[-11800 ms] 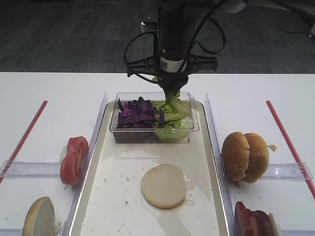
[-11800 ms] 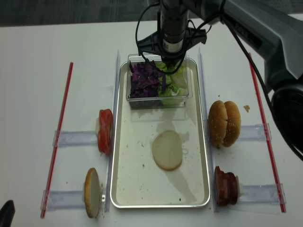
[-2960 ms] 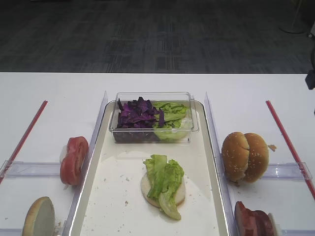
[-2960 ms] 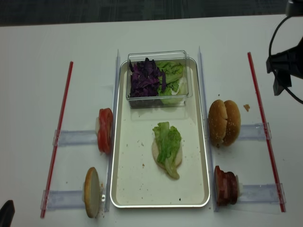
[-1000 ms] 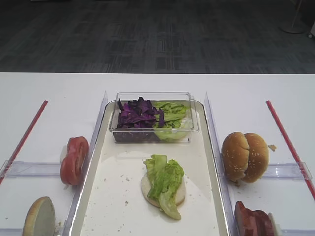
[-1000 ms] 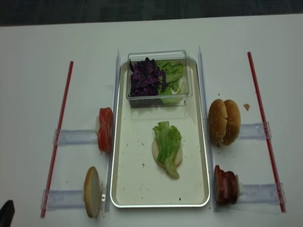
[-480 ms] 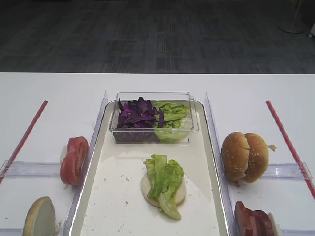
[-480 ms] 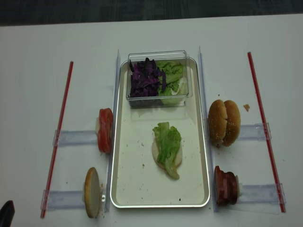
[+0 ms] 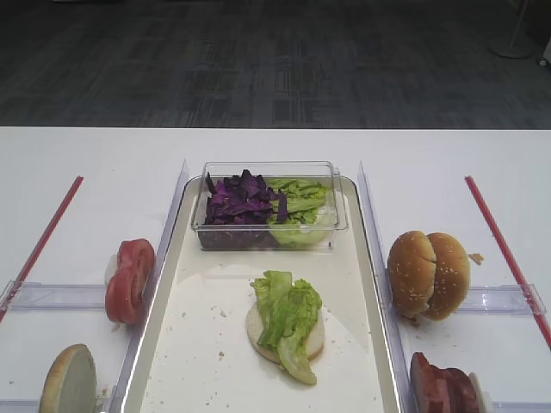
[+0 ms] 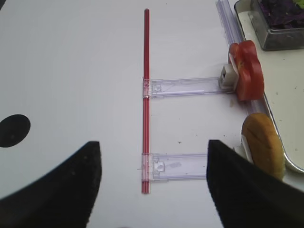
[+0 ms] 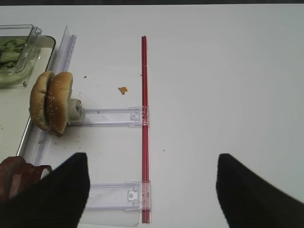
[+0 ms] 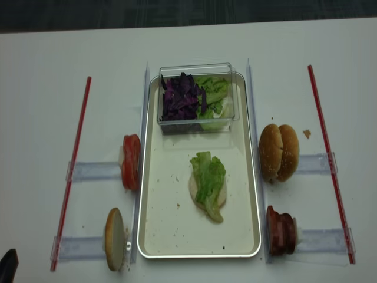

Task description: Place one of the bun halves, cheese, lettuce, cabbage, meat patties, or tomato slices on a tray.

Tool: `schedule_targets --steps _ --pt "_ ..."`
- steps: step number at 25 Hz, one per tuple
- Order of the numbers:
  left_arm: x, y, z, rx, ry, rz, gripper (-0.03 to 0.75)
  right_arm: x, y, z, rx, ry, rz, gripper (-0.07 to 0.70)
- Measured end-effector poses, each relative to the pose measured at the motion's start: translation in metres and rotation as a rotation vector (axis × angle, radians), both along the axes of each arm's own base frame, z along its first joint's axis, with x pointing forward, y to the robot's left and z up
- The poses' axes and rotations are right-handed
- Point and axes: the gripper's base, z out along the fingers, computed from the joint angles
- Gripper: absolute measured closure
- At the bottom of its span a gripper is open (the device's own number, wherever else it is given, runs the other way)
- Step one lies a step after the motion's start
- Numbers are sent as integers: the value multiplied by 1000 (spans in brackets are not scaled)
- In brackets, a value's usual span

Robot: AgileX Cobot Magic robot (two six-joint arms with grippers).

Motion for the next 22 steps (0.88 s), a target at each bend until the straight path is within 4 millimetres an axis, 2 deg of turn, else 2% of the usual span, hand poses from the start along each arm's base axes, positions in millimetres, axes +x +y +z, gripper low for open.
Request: schedule_targets --steps 6,13,22 --pt "0 0 0 0 0 0 278 0 0 0 0 0 0 50" --pt "0 0 0 0 0 0 279 0 -1 0 16 0 -18 -25" --pt "0 0 0 0 0 0 278 0 -1 0 20 2 -23 -29"
